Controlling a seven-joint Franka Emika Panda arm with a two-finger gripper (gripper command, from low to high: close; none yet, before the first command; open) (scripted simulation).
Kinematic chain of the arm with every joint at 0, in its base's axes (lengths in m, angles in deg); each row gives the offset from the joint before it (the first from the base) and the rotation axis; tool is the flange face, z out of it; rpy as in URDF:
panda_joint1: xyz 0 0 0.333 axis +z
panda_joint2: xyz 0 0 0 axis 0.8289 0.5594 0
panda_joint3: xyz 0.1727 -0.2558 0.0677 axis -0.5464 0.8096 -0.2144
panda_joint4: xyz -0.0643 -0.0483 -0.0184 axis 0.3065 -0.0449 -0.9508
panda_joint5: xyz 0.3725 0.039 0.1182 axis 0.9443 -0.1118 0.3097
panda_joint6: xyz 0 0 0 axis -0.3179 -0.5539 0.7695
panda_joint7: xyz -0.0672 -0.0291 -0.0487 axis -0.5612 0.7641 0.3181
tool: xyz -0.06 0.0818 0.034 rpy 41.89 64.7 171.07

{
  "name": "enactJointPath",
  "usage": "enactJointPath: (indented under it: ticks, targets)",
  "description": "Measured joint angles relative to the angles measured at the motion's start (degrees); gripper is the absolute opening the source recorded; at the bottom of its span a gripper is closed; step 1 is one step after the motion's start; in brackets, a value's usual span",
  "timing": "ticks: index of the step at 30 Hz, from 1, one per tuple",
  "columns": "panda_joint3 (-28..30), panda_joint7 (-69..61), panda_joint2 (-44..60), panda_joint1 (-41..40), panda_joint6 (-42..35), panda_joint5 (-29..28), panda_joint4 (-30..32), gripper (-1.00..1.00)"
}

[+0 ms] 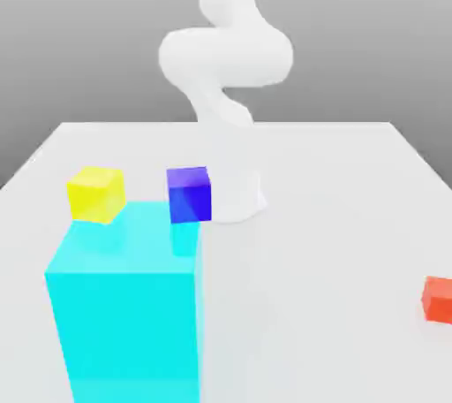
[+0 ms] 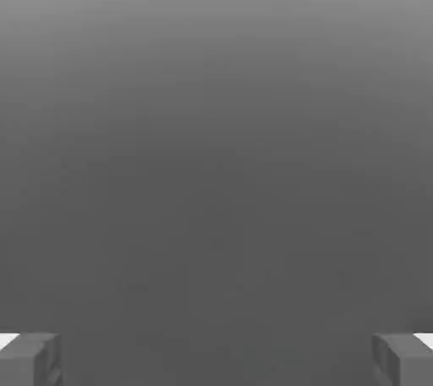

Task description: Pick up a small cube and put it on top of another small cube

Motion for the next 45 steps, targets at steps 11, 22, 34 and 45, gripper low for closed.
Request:
enactJointPath:
  ticks: [11,22,34,45]
  targets:
    - [-14.5,21.1,22.5,3.3,9.2,2.3,3.7,0.00]
    - [-23.5,52.5,46.7,12.6,18.0,-10.5,7.3,0.00]
    - [-13.8,71.5,65.9,26.1,28.1,-24.3,6.2,-1.00]
    - [-19.4,60.2,53.0,18.6,18.6,-13.2,8.7,-1.00]
